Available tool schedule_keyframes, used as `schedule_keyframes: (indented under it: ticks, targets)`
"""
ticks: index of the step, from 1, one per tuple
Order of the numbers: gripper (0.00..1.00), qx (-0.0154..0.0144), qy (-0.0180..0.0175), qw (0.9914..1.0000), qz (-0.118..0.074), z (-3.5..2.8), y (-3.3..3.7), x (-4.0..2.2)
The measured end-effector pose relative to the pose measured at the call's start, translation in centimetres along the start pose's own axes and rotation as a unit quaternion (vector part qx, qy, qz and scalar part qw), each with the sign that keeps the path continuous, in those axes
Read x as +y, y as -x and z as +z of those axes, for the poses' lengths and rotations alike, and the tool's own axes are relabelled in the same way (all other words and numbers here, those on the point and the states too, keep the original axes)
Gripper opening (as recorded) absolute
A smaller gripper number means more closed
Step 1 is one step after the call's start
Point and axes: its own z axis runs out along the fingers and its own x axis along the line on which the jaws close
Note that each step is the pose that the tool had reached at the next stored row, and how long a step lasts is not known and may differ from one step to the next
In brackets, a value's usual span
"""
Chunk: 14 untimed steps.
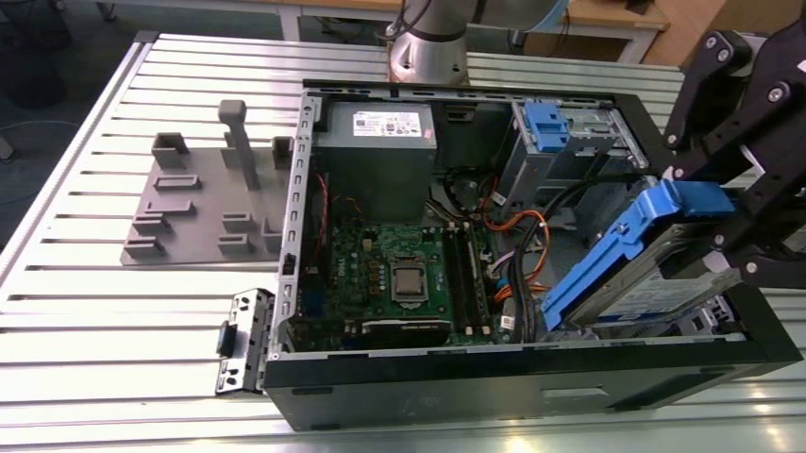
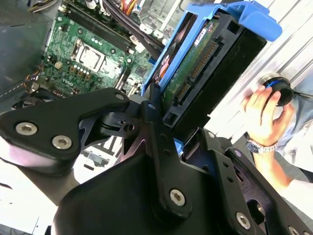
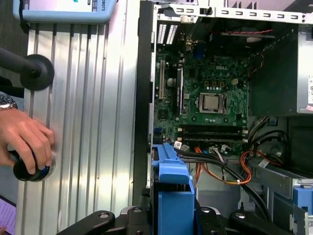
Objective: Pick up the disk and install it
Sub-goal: 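Pick up the disk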
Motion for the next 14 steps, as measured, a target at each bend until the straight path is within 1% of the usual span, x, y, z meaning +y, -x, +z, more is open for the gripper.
schedule_keyframes:
  ticks: [6,14]
  targets:
    - [0.36,0.0000,0.0002,1.00000,0.000,-0.03,-0.40,-1.08]
    - [0.36,0.0000,0.0009,1.00000,0.000,-0.08,-0.91,-2.92]
